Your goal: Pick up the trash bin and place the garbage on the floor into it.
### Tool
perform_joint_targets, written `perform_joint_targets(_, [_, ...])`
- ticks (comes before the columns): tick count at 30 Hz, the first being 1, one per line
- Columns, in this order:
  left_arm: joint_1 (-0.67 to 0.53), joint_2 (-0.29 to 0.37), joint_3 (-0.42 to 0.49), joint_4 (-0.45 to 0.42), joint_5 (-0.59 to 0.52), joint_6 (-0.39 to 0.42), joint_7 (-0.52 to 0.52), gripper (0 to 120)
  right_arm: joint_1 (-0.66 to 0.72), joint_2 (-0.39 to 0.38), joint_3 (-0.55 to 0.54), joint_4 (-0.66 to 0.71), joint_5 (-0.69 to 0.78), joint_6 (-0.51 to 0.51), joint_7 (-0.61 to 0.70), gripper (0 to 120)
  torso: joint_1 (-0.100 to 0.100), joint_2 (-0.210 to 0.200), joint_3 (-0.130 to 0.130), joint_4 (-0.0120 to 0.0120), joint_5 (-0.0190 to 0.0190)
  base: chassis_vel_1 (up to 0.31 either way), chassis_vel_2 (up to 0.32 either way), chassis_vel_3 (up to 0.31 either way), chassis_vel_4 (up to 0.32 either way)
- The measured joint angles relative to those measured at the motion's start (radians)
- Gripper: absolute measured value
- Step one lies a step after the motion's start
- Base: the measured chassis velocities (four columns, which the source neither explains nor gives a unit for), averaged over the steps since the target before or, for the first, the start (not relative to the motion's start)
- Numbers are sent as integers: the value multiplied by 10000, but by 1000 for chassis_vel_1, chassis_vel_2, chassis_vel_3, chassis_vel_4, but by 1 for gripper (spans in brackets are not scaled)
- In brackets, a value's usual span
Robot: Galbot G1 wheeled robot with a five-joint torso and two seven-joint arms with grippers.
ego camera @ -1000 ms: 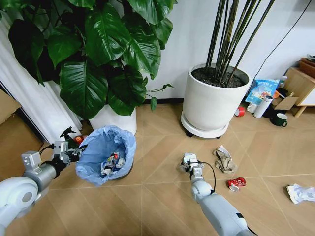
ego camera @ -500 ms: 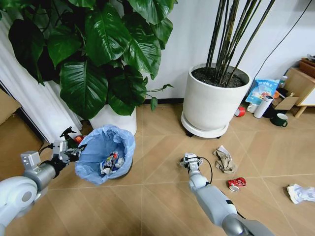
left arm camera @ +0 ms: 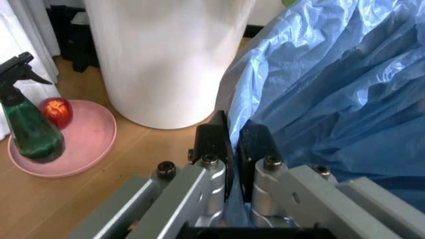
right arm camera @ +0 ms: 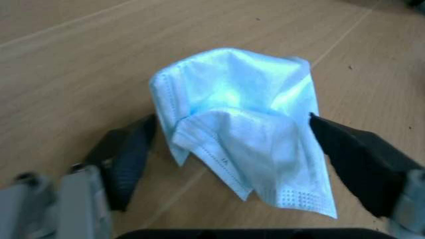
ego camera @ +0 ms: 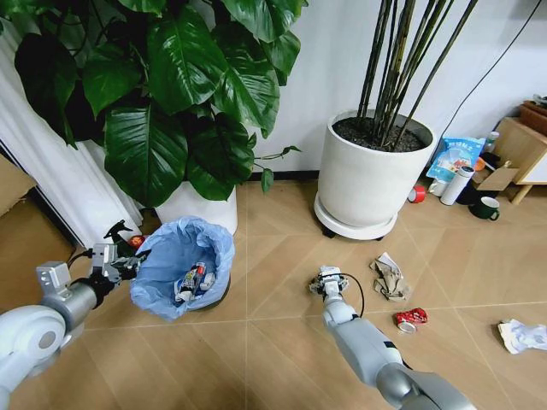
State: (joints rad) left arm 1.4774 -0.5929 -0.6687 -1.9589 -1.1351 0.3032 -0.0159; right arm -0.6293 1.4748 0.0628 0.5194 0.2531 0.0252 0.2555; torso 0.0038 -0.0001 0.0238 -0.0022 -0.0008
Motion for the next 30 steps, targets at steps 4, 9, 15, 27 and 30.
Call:
perform_joint_targets(4, [6,-10,0,-18,0,-1,0,0,-17,-46,35,4,110,-58,-13,72,-1,0,-1,0,0,0,0,0,0])
perform_joint_targets(9, [9,-18,-8,-65,-1,-1,-16,0,-56,-83,80,47,272,-175,-19,52,-1,1,-1,1,1,0,0,0,0])
perform_joint_targets(15, [50,-57,-28,-102,4,-1,-27,0,-166,-150,104,153,415,-327,28,30,-2,1,-2,1,0,0,0,0,0])
perform_joint_targets(27, [60,-86,-71,-127,15,-5,-29,0,-732,-575,-228,1162,1262,-462,135,0,0,1,3,-5,1,0,0,0,0])
perform_joint_targets(30, [81,-94,-86,-127,32,-11,-19,0,-1156,-937,-573,2126,1267,-114,42,0,3,-1,7,-7,9,0,0,0,0])
